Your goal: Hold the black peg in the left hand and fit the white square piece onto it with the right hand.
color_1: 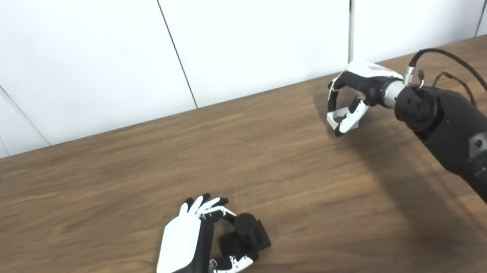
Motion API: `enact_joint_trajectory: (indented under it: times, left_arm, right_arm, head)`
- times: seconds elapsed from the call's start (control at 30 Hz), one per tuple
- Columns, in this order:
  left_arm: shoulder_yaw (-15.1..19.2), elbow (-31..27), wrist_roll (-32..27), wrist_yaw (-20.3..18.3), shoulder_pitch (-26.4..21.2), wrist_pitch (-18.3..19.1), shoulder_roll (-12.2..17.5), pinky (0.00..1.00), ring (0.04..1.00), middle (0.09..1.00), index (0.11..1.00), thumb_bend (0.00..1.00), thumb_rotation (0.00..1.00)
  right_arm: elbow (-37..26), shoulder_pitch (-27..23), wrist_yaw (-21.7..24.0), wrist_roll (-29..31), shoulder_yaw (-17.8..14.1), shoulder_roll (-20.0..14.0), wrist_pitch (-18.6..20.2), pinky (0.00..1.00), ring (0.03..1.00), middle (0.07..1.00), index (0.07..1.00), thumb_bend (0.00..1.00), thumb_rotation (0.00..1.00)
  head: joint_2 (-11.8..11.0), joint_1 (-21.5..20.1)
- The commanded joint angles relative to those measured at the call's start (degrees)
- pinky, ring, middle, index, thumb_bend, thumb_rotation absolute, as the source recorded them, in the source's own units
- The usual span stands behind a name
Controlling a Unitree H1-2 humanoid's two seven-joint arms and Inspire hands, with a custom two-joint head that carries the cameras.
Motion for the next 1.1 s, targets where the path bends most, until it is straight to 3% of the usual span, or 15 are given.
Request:
enact_joint_trajectory:
  times: [0.0,0.4,1.07]
  left_arm:
    - [0.1,0.9,0.9,-0.3,-0.2,0.0,0.0,1.0,0.944,0.839,0.485,0.51,0.08]
    - [0.0,1.6,0.9,0.0,-0.5,0.0,-0.3,1.0,0.944,0.839,0.484,0.51,0.08]
    - [-0.1,3.0,0.5,0.9,-1.0,-0.3,-1.2,1.0,0.951,0.841,0.485,0.52,0.08]
  right_arm:
    - [-2.5,-2.1,-0.8,0.5,-1.0,-1.3,-1.9,0.92,0.955,0.877,0.49,0.52,0.14]
    - [-7.5,-1.4,0.9,0.4,-0.7,-2.4,-4.0,0.89,0.945,0.866,0.489,0.53,0.14]
    - [-29.0,2.8,9.0,1.9,-0.8,-2.6,-3.6,0.84,0.934,0.856,0.488,0.53,0.14]
  head:
    - [0.0,-0.1]
    - [0.0,0.1]
    - [-0.1,1.0]
